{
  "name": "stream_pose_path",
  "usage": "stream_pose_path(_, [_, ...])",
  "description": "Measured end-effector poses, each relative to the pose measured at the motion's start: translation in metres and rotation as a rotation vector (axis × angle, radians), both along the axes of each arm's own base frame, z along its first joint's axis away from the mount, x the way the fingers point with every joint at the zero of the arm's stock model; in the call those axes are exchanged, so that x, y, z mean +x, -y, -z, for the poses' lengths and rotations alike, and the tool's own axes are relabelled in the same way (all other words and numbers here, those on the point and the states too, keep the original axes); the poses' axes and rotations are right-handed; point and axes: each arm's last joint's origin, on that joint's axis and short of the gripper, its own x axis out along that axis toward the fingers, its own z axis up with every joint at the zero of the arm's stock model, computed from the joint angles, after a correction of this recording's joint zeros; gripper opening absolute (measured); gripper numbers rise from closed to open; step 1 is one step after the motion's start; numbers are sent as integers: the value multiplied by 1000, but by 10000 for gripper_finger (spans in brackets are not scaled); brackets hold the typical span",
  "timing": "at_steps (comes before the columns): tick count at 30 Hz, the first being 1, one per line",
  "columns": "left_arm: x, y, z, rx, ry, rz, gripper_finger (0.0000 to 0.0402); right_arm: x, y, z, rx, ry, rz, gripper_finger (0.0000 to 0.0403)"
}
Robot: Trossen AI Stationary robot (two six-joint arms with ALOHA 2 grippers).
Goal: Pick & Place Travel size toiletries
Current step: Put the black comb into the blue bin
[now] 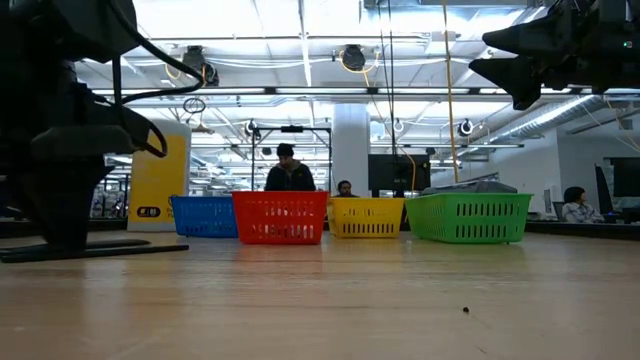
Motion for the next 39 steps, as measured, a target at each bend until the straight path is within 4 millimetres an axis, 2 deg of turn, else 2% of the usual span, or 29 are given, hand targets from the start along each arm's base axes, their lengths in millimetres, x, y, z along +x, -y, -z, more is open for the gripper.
stream_pose_path(7, [0,0,-1,-1,3,4,69,0,0,0,0,0,0,242])
stream_pose_path(13, [1,0,-3,-6,20,30,7,0,0,0,0,0,0,242])
stream_pose_path(22, [-1,-2,-8,15,51,62,2,0,0,0,0,0,0,242])
stream_pose_path(28, [5,0,-10,16,113,115,1,0,0,0,0,0,0,242])
stream_pose_path(34, [26,11,-15,-140,310,246,1,0,0,0,0,0,0,242])
stream_pose_path(39, [45,16,-25,-186,519,286,0,0,0,0,0,0,0,242])
